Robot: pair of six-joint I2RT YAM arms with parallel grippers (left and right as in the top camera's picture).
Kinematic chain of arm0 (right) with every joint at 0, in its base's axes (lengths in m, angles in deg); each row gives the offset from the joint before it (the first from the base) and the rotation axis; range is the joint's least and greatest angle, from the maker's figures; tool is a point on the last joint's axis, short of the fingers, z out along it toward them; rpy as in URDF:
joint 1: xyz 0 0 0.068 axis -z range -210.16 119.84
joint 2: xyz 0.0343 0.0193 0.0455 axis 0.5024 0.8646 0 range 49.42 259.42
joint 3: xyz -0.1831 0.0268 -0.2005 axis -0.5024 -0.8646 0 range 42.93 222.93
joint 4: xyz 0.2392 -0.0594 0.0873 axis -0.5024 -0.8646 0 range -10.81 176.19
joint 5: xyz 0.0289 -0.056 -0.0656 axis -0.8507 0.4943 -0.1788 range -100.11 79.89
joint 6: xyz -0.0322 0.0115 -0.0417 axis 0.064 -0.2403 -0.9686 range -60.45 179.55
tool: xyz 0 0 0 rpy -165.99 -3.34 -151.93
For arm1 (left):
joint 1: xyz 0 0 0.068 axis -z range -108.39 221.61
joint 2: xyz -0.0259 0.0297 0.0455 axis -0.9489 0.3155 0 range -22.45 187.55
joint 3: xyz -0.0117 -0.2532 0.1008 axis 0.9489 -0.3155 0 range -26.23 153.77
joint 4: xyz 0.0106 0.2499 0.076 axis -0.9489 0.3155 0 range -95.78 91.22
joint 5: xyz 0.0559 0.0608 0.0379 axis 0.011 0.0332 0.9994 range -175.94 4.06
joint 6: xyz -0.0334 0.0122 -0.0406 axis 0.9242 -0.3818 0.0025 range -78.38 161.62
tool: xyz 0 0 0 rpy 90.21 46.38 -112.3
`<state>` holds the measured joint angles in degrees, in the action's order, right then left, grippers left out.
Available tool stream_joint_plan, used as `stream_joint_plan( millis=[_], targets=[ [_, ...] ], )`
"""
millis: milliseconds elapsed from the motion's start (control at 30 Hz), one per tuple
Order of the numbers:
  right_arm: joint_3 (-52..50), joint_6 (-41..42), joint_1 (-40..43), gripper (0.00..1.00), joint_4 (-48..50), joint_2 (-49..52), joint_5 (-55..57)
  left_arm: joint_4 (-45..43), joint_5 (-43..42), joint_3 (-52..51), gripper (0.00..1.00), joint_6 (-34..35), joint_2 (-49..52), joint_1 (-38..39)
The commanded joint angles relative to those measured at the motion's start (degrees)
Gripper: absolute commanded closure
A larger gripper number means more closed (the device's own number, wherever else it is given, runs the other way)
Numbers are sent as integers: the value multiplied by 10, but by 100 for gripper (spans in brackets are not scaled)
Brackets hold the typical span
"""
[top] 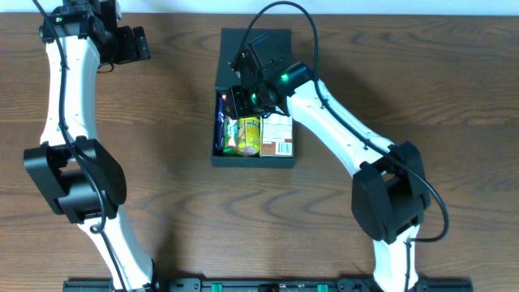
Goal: Pack container
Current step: 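Open the right gripper and withdraw it to the back-right, then move both grippers to the top edge of the upright lid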
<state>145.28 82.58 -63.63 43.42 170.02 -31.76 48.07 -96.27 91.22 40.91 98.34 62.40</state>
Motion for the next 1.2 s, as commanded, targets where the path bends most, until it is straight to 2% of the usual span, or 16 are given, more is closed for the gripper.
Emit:
stream_joint_plan(
  millis=[0,267,367,400,433,467,500,533,567,600,700,867,1000,1167],
  targets=[
    [13,-9,-4,1,1,10,2,3,-2,-4,5,-6,-1,-2],
    [70,-13,54,1,-24,-5,2,3,-9,-4,5,-5,-1,-1],
    [86,-21,94,1,-22,-21,2,3,-61,-4,0,-4,-2,-1],
    [89,-29,109,2,-23,-26,2,3,-81,-4,5,-4,-1,0],
    [90,-35,123,19,-22,-29,2,3,-102,-4,14,-4,-2,1],
    [90,-36,138,43,-23,-32,2,3,-115,-4,27,-4,-2,2],
    [90,-36,153,82,-23,-34,2,3,-127,-4,49,-4,-2,4],
    [90,-36,166,99,-25,-34,2,2,-136,-4,66,-4,-2,7],
    [90,-36,179,99,-30,-34,2,2,-145,-4,86,-2,-2,10],
    [89,-36,191,99,-34,-33,5,0,-152,-4,94,7,-2,13],
    [80,-36,218,99,-34,-33,29,-6,-150,-4,94,38,-2,26],
    [78,-36,249,99,-54,-33,41,-7,-150,-4,94,20,-2,47],
    [76,-64,257,99,-67,-33,46,-12,-184,-4,94,50,-1,58],
    [73,-52,259,99,-57,-17,66,-50,-183,-7,94,111,12,73]
  ],
)
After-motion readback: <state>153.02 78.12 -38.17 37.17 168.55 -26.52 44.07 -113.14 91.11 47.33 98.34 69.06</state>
